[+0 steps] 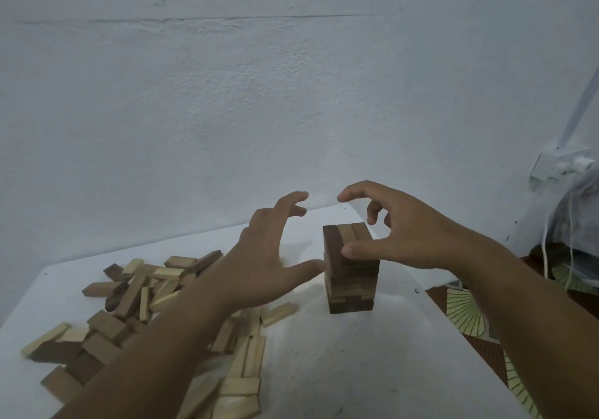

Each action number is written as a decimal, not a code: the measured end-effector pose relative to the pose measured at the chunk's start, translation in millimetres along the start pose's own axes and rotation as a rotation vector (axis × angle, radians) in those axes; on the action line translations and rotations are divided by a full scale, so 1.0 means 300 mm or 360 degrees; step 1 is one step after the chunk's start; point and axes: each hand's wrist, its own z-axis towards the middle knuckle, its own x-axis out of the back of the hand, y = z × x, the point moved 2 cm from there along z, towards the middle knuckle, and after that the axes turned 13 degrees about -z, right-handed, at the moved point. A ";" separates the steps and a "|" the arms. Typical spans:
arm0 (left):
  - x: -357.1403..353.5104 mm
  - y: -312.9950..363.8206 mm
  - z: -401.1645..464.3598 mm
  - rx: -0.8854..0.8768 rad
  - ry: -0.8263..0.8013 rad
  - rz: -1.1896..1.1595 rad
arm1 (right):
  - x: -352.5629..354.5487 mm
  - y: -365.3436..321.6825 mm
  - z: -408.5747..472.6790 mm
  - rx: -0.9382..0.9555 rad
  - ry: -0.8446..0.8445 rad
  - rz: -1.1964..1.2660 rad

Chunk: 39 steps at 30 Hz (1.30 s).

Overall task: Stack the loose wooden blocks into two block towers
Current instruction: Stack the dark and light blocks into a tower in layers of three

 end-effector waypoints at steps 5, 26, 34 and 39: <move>0.123 -0.094 -0.123 0.0092 0.0197 0.0064 | -0.071 -0.207 -0.002 0.0195 0.0204 0.0059; 0.283 -0.503 -0.136 0.0442 0.0488 0.0704 | -0.588 -0.352 0.296 0.0169 -0.0291 -0.0269; 0.291 -0.496 -0.152 0.0450 0.0512 0.0670 | -0.681 -0.359 0.393 0.0147 -0.0375 -0.0342; 0.288 -0.539 -0.080 0.0564 0.0138 0.0850 | -0.667 -0.367 0.414 0.0232 -0.0325 -0.0494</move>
